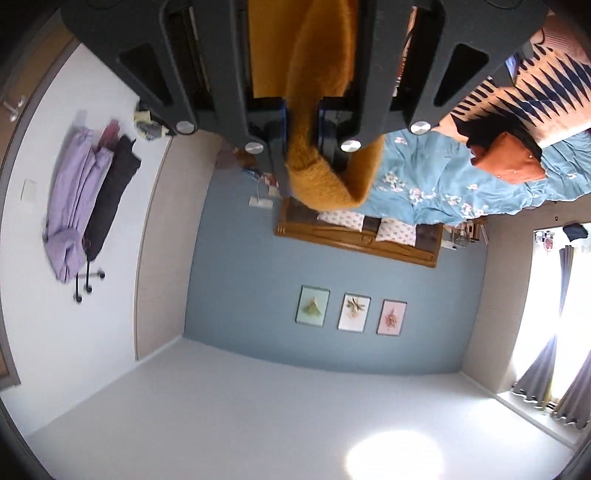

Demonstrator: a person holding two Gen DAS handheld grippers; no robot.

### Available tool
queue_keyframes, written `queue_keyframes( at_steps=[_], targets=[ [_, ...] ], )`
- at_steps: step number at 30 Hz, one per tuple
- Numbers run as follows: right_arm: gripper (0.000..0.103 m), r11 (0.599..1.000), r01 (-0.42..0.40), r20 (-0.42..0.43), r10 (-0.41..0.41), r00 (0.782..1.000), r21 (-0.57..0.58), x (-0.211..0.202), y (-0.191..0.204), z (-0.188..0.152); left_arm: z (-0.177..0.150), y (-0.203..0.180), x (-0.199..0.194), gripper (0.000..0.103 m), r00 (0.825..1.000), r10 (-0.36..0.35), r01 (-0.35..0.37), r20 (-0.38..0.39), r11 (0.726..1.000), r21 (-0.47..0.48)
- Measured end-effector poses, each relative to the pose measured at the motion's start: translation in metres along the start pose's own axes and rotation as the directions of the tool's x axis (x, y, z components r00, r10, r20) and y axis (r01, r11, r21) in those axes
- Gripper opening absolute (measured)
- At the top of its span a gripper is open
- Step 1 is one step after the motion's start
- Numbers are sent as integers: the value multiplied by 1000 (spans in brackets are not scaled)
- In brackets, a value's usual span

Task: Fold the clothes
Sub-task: 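Lift the cardigan high with the right gripper to let it hang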

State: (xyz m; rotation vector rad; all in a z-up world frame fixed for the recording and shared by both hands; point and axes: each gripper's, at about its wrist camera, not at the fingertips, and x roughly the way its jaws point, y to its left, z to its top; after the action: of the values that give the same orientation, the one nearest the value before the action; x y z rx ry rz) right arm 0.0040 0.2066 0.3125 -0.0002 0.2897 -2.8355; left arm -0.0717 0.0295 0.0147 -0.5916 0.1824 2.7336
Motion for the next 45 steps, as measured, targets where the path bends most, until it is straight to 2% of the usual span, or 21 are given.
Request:
queue_keyframes(
  at_steps=[4, 8, 14, 17, 19, 20, 21, 22, 23, 26, 29, 34, 36, 39, 42, 43, 44, 45],
  targets=[
    [12, 999, -47, 17, 46, 999, 22, -24, 2, 9, -3, -30, -22, 103, 992, -89, 79, 89, 991, 106],
    [12, 994, -93, 38, 92, 995, 51, -51, 2, 13, -3, -47, -32, 103, 982, -125, 96, 141, 977, 193],
    [13, 991, -128, 42, 126, 991, 49, -81, 5, 12, 4, -68, -26, 103, 961, -197, 136, 194, 949, 285],
    [13, 993, -108, 19, 107, 994, 55, -85, 1, 6, 5, -84, -13, 103, 959, -238, 178, 152, 927, 330],
    [13, 992, -109, -5, 109, 994, 66, -85, -1, 2, 3, -94, -8, 90, 956, -261, 198, 133, 911, 360],
    [13, 991, -110, -15, 111, 994, 73, -86, -3, -1, 2, -98, -6, 62, 956, -269, 209, 115, 904, 373],
    [13, 991, -111, -25, 113, 993, 80, -87, -5, -5, 1, -102, -3, 27, 958, -274, 224, 80, 897, 381],
    [13, 991, -107, -32, 110, 993, 80, -88, -5, -8, 1, -104, 1, 10, 957, -289, 254, 38, 890, 379],
    [13, 991, -105, -40, 109, 993, 81, -89, -6, -12, 1, -103, 1, 6, 955, -294, 267, 19, 891, 367],
    [13, 987, -117, -53, 123, 991, 108, -90, -13, -21, 6, -90, -9, 6, 959, -280, 257, 33, 916, 308],
    [13, 984, -131, -27, 135, 990, 119, -99, -18, -21, 21, -62, -39, 5, 960, -269, 243, 81, 939, 242],
    [13, 972, -193, 57, 187, 981, 135, -127, -17, -10, 52, -22, -118, 4, 959, -173, 131, 224, 973, 193],
    [13, 968, -217, 82, 208, 975, 129, -138, -14, -4, 64, -4, -157, 3, 951, -118, 75, 287, 985, 157],
    [13, 962, -240, 109, 227, 968, 132, -150, -8, 1, 81, 24, -221, 3, 928, -32, -6, 372, 995, 99],
    [13, 949, -276, 128, 258, 958, 153, -156, -5, 1, 85, 43, -276, 3, 911, 41, -78, 409, 994, 75],
    [13, 945, -286, 133, 267, 955, 158, -158, -4, 1, 83, 46, -286, 4, 912, 52, -90, 408, 993, 74],
    [13, 941, -296, 136, 276, 951, 162, -159, -3, 2, 78, 47, -290, 7, 917, 41, -79, 396, 994, 80],
    [13, 939, -301, 132, 281, 951, 164, -158, -1, 3, 74, 48, -294, 19, 923, 31, -68, 384, 994, 85]
  ],
)
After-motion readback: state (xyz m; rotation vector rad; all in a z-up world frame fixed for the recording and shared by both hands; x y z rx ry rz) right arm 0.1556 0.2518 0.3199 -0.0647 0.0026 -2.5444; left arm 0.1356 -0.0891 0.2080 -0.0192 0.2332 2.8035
